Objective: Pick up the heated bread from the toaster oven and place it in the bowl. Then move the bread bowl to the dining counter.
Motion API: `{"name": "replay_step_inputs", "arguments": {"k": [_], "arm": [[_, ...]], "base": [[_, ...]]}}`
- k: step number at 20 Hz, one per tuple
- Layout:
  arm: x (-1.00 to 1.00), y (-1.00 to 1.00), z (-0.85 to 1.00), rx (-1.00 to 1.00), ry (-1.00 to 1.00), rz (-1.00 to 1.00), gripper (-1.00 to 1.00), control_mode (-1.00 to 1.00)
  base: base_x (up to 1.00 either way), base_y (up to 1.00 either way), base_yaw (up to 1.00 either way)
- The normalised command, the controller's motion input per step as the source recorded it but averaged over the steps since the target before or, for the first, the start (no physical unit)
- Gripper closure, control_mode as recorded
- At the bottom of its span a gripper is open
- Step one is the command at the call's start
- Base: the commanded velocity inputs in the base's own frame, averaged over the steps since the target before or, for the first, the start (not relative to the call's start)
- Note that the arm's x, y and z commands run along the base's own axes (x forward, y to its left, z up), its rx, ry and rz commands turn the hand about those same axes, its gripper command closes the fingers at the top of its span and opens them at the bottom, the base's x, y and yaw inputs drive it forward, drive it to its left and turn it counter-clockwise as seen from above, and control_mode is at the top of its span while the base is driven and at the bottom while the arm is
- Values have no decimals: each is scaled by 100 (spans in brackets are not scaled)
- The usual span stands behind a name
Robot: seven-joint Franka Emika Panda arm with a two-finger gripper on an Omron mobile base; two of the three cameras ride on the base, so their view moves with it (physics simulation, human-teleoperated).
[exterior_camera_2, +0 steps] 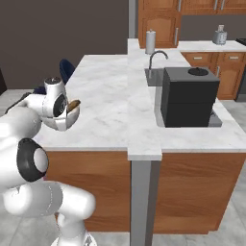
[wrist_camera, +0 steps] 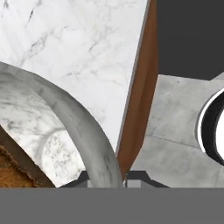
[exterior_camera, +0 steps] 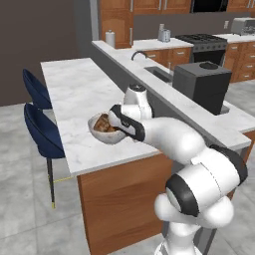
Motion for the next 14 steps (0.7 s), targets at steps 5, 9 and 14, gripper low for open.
{"name": "replay_step_inputs", "arguments": {"k": [5,9,14], "arm": [[100,0,-79,-1,0,-4,100,-100],[100,0,-54,0,0,-4,-100,-100],[41,1,-5,0,0,-1,-100,-100]], "base": [[0,0,0],[0,0,0],[0,0,0]]}}
